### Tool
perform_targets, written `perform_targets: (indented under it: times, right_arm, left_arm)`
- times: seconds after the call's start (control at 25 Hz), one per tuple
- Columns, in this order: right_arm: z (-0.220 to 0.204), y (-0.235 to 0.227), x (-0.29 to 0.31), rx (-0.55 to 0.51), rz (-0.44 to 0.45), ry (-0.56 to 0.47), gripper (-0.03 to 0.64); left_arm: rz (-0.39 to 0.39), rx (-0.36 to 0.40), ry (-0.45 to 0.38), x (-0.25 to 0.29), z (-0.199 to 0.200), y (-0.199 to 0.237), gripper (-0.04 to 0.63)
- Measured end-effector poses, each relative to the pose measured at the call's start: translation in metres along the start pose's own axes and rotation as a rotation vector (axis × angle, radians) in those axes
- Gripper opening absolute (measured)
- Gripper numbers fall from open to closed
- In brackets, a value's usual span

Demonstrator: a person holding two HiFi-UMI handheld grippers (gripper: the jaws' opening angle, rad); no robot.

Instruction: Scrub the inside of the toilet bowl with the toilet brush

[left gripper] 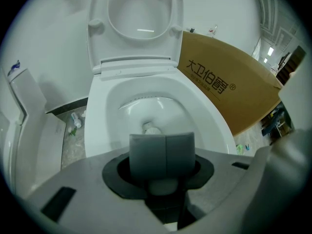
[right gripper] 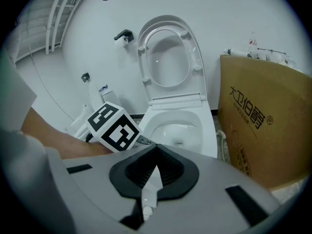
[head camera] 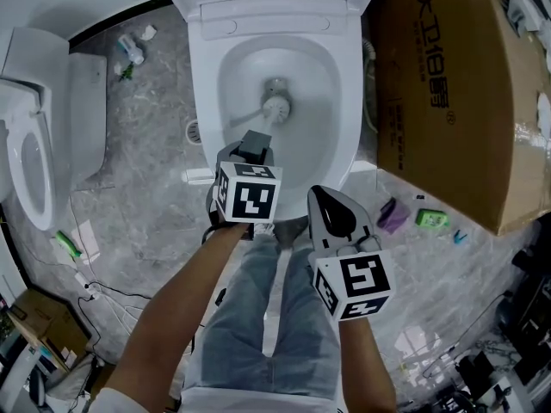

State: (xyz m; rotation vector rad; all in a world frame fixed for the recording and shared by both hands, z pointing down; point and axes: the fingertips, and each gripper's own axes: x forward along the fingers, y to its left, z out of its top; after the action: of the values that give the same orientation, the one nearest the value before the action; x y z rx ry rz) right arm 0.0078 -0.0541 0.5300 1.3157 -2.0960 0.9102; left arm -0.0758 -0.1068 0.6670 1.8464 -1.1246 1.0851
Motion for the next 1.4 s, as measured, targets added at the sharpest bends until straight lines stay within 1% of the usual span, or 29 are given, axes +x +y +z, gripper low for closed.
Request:
perform_targets:
  times: [0.2, 0.48, 0.72, 0.8, 0.96, 1.12, 1.24, 1.4]
  right_arm:
    - [0.003, 0.010, -0.004, -0.001, 0.008, 0.000, 0.000]
    - [0.011, 0.024, -0.025, 0.001, 0.011, 0.008, 0.000]
    - [0.037, 0.043, -0.055, -0.025, 0.016, -0.018, 0.002]
    - [0.053, 0.052, -0.066, -0.039, 0.021, -0.040, 0.001]
    - [0.093, 0.066, -0.085, -0.069, 0.030, -0.096, 0.000]
    - [0.128, 0.080, -0.111, -0.071, 0.035, -0.147, 0.001]
    - [0.151, 0.087, -0.132, -0.083, 0.032, -0.186, 0.001]
    - [0.177, 0.098, -0.157, -0.110, 0.027, -0.233, 0.001]
  left_arm:
    - [-0.009, -0.016, 0.004, -0.019, -0.012, -0.001, 0.152]
    - [-0.016, -0.022, 0.013, -0.061, -0.026, -0.010, 0.152]
    - [-0.021, -0.044, -0.025, -0.117, -0.020, -0.017, 0.152]
    - [-0.019, -0.054, -0.060, -0.141, -0.010, -0.018, 0.152]
    - [-0.013, -0.081, -0.149, -0.188, 0.022, -0.016, 0.152]
    - [-0.006, -0.094, -0.241, -0.244, 0.054, -0.017, 0.152]
    - [0.005, -0.111, -0.294, -0.286, 0.069, -0.020, 0.152]
    - [0.012, -0.061, -0.398, -0.335, 0.091, -0.029, 0.152]
